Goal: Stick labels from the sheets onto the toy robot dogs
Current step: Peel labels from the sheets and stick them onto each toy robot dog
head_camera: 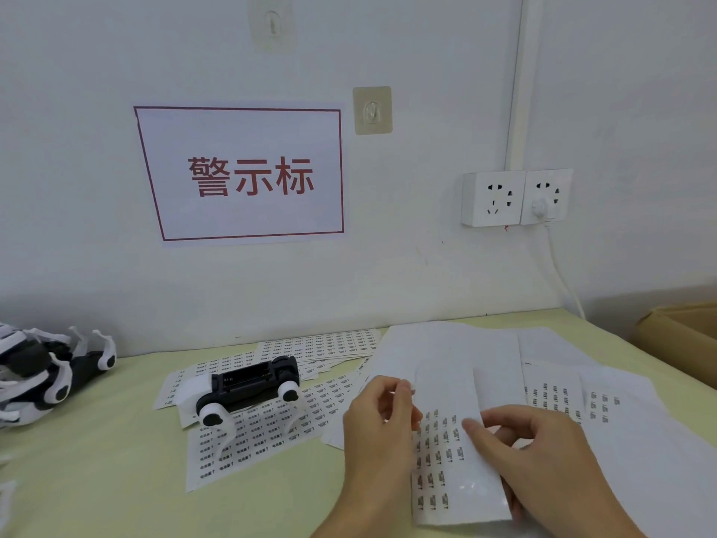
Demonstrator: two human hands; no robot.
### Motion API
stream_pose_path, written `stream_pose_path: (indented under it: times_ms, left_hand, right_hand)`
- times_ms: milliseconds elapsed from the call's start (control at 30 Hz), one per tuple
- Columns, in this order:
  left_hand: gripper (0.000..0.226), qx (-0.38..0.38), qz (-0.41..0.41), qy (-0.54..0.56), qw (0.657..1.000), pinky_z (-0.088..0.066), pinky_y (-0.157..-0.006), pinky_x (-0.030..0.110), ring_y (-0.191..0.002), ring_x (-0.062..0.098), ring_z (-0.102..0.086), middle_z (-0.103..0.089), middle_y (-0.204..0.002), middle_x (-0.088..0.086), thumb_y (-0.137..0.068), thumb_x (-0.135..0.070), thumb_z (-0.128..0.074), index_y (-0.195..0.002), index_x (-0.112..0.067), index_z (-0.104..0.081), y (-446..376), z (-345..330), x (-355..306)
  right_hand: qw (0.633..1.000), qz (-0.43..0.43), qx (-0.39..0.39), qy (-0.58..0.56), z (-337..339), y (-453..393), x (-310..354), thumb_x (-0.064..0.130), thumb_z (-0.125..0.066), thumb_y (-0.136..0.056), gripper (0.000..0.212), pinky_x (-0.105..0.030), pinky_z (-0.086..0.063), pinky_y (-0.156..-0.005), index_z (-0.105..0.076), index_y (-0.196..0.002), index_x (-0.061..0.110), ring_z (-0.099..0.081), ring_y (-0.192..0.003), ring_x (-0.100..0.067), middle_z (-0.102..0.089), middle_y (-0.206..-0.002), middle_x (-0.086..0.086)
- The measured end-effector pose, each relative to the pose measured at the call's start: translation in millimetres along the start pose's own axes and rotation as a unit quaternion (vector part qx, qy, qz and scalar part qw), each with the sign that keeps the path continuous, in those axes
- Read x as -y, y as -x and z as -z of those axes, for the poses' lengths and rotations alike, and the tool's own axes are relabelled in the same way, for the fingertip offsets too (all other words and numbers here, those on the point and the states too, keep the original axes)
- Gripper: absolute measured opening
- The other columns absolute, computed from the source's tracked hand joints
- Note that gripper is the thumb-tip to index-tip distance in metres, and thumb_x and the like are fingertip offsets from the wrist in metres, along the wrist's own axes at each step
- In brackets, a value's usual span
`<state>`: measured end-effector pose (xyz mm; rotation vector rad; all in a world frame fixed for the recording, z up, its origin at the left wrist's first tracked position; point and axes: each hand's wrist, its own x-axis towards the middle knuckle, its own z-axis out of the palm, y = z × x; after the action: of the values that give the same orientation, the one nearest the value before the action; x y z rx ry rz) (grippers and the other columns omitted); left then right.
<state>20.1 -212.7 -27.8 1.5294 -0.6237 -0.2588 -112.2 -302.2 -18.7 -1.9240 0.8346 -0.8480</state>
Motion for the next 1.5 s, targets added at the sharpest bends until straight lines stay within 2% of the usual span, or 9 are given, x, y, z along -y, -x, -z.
stream_pose_path:
  times_ms: [167,300,400,500,833,1000,1133,1300,1500]
  left_hand:
    - [0.019,0.001,-0.009,0.006,1.000,-0.054,-0.069,0.029,-0.065,0.007,-0.064,-0.069,-0.071,0.001,-0.098,-0.020,-0.058,-0.081,-0.016,-0.065,0.8,-0.1,0.7]
    - [0.019,0.007,-0.037,-0.009,0.999,-0.053,-0.067,0.028,-0.068,0.011,-0.064,-0.068,-0.071,0.002,-0.096,-0.018,-0.063,-0.077,-0.015,-0.064,0.8,-1.4,2.6]
    - [0.020,0.015,-0.062,-0.025,0.998,-0.052,-0.065,0.024,-0.071,0.014,-0.065,-0.068,-0.071,0.000,-0.094,-0.019,-0.064,-0.074,-0.017,-0.063,2.4,-2.2,3.3]
    - [0.022,0.022,-0.078,-0.035,0.996,-0.050,-0.063,0.022,-0.070,0.015,-0.064,-0.067,-0.070,-0.001,-0.094,-0.017,-0.064,-0.072,-0.016,-0.062,3.5,-2.1,3.3]
    - [0.024,0.048,-0.078,-0.027,0.995,-0.054,-0.068,0.038,-0.066,0.010,-0.065,-0.071,-0.071,-0.001,-0.095,-0.011,-0.062,-0.073,-0.019,-0.066,6.5,-0.2,-1.9]
    - [0.028,0.087,-0.081,-0.003,0.993,-0.048,-0.060,0.023,-0.066,0.006,-0.064,-0.073,-0.075,0.000,-0.096,-0.004,-0.055,-0.077,-0.016,-0.072,7.3,1.6,-5.3]
    - [0.032,0.097,-0.054,0.022,0.994,-0.045,-0.058,0.018,-0.065,0.008,-0.062,-0.072,-0.073,0.004,-0.095,0.002,-0.050,-0.085,-0.018,-0.073,5.7,1.1,-4.4]
    - [0.034,0.138,-0.034,0.030,0.989,-0.044,-0.058,0.021,-0.064,0.012,-0.060,-0.072,-0.075,0.007,-0.094,0.006,-0.045,-0.086,-0.014,-0.071,5.4,2.5,-5.0]
    - [0.028,0.140,-0.012,0.064,0.988,-0.043,-0.056,0.024,-0.063,0.017,-0.059,-0.071,-0.074,0.007,-0.096,0.005,-0.046,-0.082,-0.011,-0.065,4.1,5.6,-6.3]
  right_hand:
    - [0.995,0.061,-0.031,0.072,-5.1,-0.7,-8.5,0.030,-0.082,-0.076,0.036,-0.017,-0.043,-0.056,-0.048,-0.087,0.032,-0.058,-0.051,-0.008,-0.064,-0.064,0.006]
    - [0.941,0.285,-0.070,0.168,-5.9,2.2,-12.4,0.029,-0.068,-0.078,0.020,-0.013,-0.040,-0.074,-0.065,-0.098,0.034,-0.051,-0.081,-0.001,-0.051,-0.080,0.016]
    - [0.910,0.345,-0.082,0.216,-8.9,2.7,-14.1,0.035,-0.054,-0.077,0.036,-0.030,-0.040,-0.079,-0.075,-0.104,0.025,-0.045,-0.094,-0.005,-0.055,-0.092,0.012]
    - [0.892,0.378,-0.065,0.240,-11.0,3.7,-15.0,0.034,-0.053,-0.076,0.044,-0.028,-0.035,-0.086,-0.074,-0.113,0.025,-0.044,-0.101,-0.006,-0.058,-0.095,0.011]
    - [0.887,0.358,0.062,0.283,-11.2,4.6,-13.4,0.037,-0.050,-0.076,0.064,-0.015,-0.040,-0.074,-0.057,-0.138,0.020,-0.041,-0.105,-0.001,-0.052,-0.103,0.012]
    - [0.897,0.355,0.060,0.258,-12.0,2.2,-18.5,0.035,-0.052,-0.078,0.062,-0.023,-0.047,-0.077,-0.055,-0.139,0.021,-0.040,-0.107,0.000,-0.055,-0.107,0.010]
    - [0.936,0.300,0.093,0.162,-10.6,-1.0,-20.5,0.033,-0.056,-0.080,0.064,-0.013,-0.032,-0.097,-0.038,-0.140,0.048,-0.033,-0.123,0.002,-0.044,-0.120,0.020]
    - [0.948,0.275,0.115,0.112,-7.1,-1.3,-16.0,0.032,-0.057,-0.078,0.070,-0.011,-0.035,-0.092,-0.036,-0.133,0.069,-0.040,-0.122,-0.003,-0.044,-0.117,0.026]
    - [0.959,0.253,0.112,0.059,-5.5,-1.1,-17.1,0.026,-0.059,-0.077,0.070,-0.016,-0.042,-0.083,-0.038,-0.132,0.065,-0.051,-0.119,-0.008,-0.053,-0.120,0.018]
